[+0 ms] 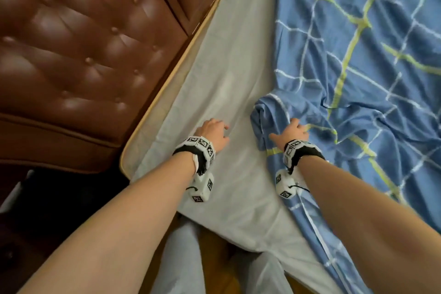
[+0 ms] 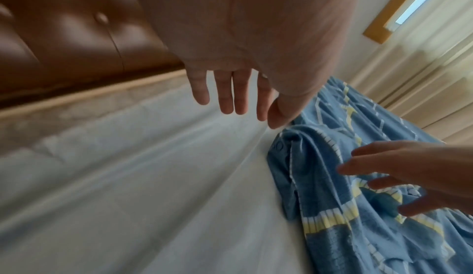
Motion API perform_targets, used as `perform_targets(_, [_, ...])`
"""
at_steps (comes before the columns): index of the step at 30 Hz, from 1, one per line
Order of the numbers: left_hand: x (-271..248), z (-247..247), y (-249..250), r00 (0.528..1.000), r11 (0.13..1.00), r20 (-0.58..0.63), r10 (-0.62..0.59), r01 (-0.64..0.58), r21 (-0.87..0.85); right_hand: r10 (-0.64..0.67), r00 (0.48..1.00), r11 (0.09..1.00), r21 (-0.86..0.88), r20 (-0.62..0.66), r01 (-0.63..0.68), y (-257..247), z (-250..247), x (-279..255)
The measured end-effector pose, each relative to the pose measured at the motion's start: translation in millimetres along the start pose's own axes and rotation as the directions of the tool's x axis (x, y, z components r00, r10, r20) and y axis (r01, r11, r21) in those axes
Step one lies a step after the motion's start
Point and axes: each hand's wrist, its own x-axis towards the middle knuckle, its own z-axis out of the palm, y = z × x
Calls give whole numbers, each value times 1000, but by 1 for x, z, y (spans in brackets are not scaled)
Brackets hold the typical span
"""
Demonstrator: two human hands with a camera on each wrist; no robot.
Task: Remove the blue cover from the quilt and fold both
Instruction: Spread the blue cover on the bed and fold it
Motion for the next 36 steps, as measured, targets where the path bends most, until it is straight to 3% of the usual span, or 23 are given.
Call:
perform_targets(4, [37,49,-14,997,999,74,-1,4,-43,15,998,997,75,-67,-10,-1,45,42])
perform_targets(6, [47,59,-9,998,1000,56,27,-26,-7,-63,997,996,57,-49,65,5,50,52])
perform_targets(8, [51,59,3,998,998,5,67,-67,12,-111,993,979,164,-52,118,11,44,46])
perform_targets(10, [54,48,23,987,987,-57,153,-150,57,-120,989,949,282,-82,139,18,26,32])
perform_targets(13, [53,20,66,923,919,-118,368,-341,197,-133,988,914,375,-81,154,23,-18,-3])
perform_targets(16, [35,-14,118,867,857,-26,498,-487,168,-156,981,849,493,-116,193,27,-66,-44])
perform_targets(18, [19,-35,145,863,850,35,503,-502,158,-151,974,806,549,-168,220,28,-96,-72])
perform_targets(22, [-17,-78,166,883,864,13,469,-462,202,-10,948,717,658,-319,229,34,-157,-131])
perform_targets(24, [-34,-104,162,875,861,-75,478,-450,239,28,935,687,686,-353,238,40,-178,-156])
perform_targets(28, [-71,-166,150,835,885,-317,451,-373,278,43,958,683,708,-285,180,44,-192,-196])
perform_targets(30, [-92,-195,142,798,890,-409,443,-335,310,-49,972,678,707,-229,201,38,-193,-215])
perform_targets(32, [-117,-219,128,771,870,-451,450,-262,418,-180,962,729,629,-206,271,28,-193,-234])
perform_targets(34, [-148,-233,109,774,831,-474,421,-119,543,-320,923,813,439,-214,383,16,-193,-253])
perform_targets(36, [-177,-240,87,778,809,-508,370,-1,587,-404,892,837,314,-200,449,1,-193,-267])
